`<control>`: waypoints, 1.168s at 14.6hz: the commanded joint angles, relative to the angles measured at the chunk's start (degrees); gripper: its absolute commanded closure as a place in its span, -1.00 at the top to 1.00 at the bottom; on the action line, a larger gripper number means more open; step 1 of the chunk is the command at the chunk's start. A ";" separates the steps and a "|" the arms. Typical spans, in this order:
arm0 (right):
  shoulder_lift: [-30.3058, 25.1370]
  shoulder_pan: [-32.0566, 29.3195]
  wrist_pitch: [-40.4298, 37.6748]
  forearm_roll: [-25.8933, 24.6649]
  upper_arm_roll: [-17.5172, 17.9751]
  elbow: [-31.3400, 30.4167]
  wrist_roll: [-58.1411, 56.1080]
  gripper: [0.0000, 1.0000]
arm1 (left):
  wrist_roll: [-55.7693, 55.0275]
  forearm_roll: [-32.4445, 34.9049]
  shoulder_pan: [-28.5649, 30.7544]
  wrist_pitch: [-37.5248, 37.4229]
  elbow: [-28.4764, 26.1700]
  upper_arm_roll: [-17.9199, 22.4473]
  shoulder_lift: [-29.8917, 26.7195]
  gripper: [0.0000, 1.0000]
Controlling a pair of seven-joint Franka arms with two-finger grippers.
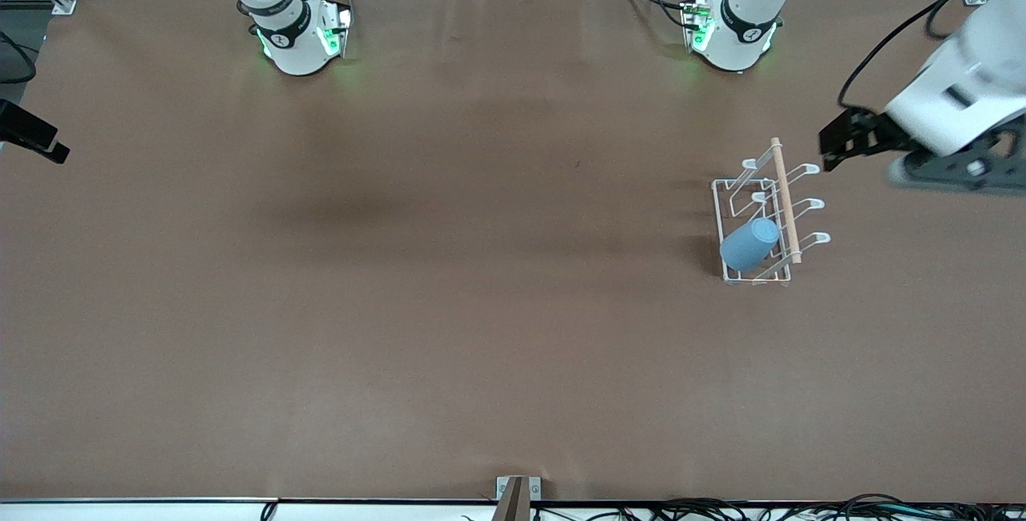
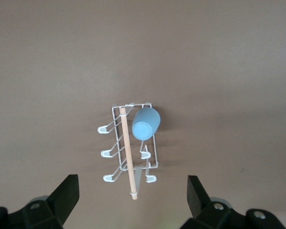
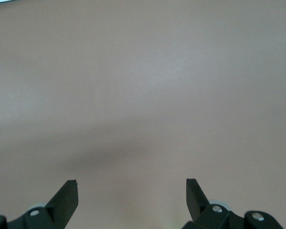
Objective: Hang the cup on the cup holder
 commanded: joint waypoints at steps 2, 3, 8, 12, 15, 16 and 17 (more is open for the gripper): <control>-0.01 -0.19 -0.46 -0.57 0.20 0.11 0.16 1.00 | -1.16 -2.07 -0.93 1.36 -7.71 1.94 -7.98 1.00; -0.01 -0.02 -0.46 -0.48 0.20 0.11 -0.19 1.00 | -1.24 -2.33 -0.93 1.36 -8.86 2.11 -9.47 1.00; 0.08 0.07 -0.64 -0.48 0.29 0.11 -4.23 1.00 | -1.25 -7.06 -2.33 1.80 -10.71 6.67 -10.63 1.00; 0.08 -0.10 -0.20 -0.48 0.29 0.11 -4.06 1.00 | 0.25 -6.91 -2.95 2.15 -11.06 9.68 -11.07 1.00; 0.08 -0.19 -0.20 -0.48 0.29 0.11 -3.97 1.00 | -0.36 -4.53 -3.04 2.59 -11.59 9.06 -10.80 1.00; 0.16 -0.19 -0.20 -0.48 0.29 0.11 -3.97 1.00 | -0.54 -4.53 -2.95 3.38 -11.68 8.62 -10.80 1.00; 0.08 -0.19 -0.20 -0.48 0.29 0.11 -3.97 1.00 | -0.54 -4.44 -2.86 3.65 -11.77 8.53 -10.71 1.00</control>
